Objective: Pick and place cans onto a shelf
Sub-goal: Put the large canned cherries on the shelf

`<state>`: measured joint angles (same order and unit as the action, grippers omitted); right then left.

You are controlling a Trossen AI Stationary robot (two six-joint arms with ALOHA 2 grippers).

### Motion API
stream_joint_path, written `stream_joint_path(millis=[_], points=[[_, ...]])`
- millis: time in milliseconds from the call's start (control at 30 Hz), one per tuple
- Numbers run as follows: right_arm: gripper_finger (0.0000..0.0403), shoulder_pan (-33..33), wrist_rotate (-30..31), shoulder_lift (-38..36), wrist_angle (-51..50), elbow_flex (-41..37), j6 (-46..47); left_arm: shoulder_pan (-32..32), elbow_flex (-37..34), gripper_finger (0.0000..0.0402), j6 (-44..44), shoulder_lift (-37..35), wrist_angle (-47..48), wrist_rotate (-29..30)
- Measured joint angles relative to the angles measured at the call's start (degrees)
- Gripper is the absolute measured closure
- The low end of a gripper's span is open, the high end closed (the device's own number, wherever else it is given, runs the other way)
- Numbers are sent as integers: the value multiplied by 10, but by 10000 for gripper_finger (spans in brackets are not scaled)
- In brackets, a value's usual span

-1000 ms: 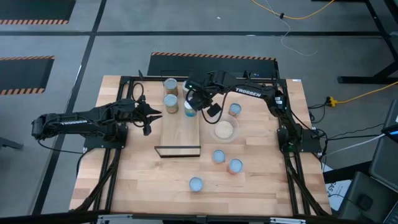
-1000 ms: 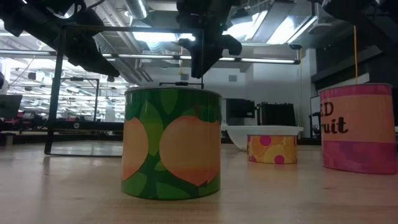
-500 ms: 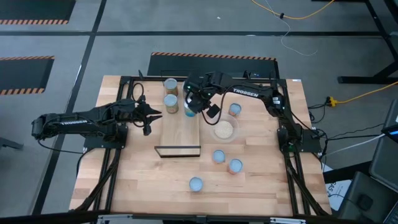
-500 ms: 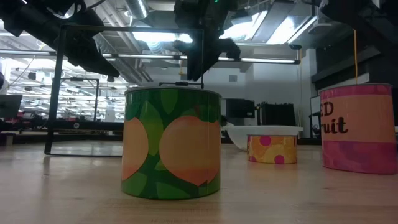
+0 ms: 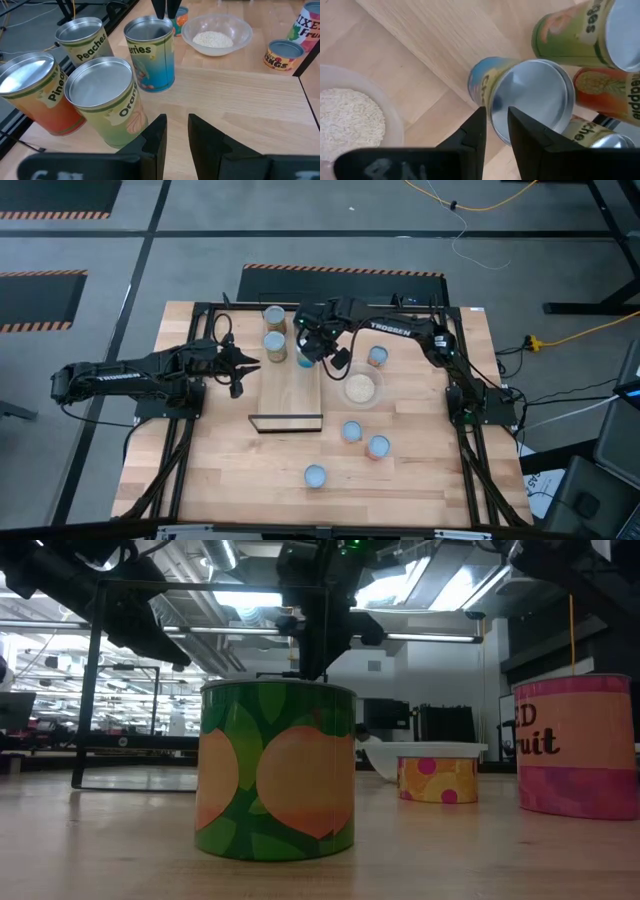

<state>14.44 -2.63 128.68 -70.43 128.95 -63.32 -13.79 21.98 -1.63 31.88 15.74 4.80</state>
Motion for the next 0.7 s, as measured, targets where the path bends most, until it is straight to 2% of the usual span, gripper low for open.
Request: stream_joint_path(millis=[233,433,700], points=[[321,7,1,9,5,0,3,0,0,331,0,0,1,0],[345,8,1,11,9,0,5,0,0,331,0,0,1,0],[347,8,0,11,24,0,33,0,0,331,0,0,1,0]])
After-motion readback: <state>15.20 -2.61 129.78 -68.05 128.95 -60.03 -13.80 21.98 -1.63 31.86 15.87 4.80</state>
